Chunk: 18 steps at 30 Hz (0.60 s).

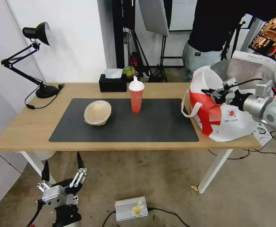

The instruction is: Pick up the trash from the table and place it into the takeout bag.

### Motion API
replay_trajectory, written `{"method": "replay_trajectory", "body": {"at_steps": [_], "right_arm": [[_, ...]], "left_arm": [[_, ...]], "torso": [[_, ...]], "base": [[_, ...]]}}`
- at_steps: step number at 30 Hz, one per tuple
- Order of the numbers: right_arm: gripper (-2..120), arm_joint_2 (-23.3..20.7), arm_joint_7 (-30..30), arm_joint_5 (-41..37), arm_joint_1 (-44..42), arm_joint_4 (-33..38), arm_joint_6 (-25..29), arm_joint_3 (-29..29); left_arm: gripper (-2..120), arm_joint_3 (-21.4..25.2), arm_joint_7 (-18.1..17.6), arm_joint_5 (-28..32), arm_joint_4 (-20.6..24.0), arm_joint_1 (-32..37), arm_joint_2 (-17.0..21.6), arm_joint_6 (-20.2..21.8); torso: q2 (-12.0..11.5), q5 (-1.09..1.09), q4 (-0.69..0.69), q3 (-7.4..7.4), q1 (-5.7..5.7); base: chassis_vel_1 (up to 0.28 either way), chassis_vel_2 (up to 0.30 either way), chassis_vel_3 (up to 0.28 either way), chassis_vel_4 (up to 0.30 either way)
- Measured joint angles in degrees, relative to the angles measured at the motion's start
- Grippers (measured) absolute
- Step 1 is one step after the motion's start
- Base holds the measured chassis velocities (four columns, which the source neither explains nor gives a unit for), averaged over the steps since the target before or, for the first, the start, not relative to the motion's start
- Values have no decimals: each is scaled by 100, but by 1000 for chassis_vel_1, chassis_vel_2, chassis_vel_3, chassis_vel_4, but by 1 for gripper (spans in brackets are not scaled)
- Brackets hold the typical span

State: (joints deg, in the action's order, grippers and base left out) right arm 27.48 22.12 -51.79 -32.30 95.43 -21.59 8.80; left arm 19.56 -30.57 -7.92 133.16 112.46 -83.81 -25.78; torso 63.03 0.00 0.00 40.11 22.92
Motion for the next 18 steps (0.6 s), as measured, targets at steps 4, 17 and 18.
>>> {"method": "replay_trajectory", "body": {"at_steps": [4,17,18], "right_arm": [[0,165,-288,-561,231,12,-172,-125],[0,317,-796,-1453,421,76,-317,-183],[0,327,-832,-1503,426,81,-326,-180]], "left_arm": [[100,1,-1,2,-14,-3,-25,1],[100,-2,-7,-23,-60,15,-79,-5],[100,-1,-8,-24,-61,20,-80,-6]], "torso": [[0,0,0,0,0],[0,0,0,0,0],[0,0,0,0,0]], "base": [[0,0,0,0],[0,0,0,0],[0,0,0,0]]}}
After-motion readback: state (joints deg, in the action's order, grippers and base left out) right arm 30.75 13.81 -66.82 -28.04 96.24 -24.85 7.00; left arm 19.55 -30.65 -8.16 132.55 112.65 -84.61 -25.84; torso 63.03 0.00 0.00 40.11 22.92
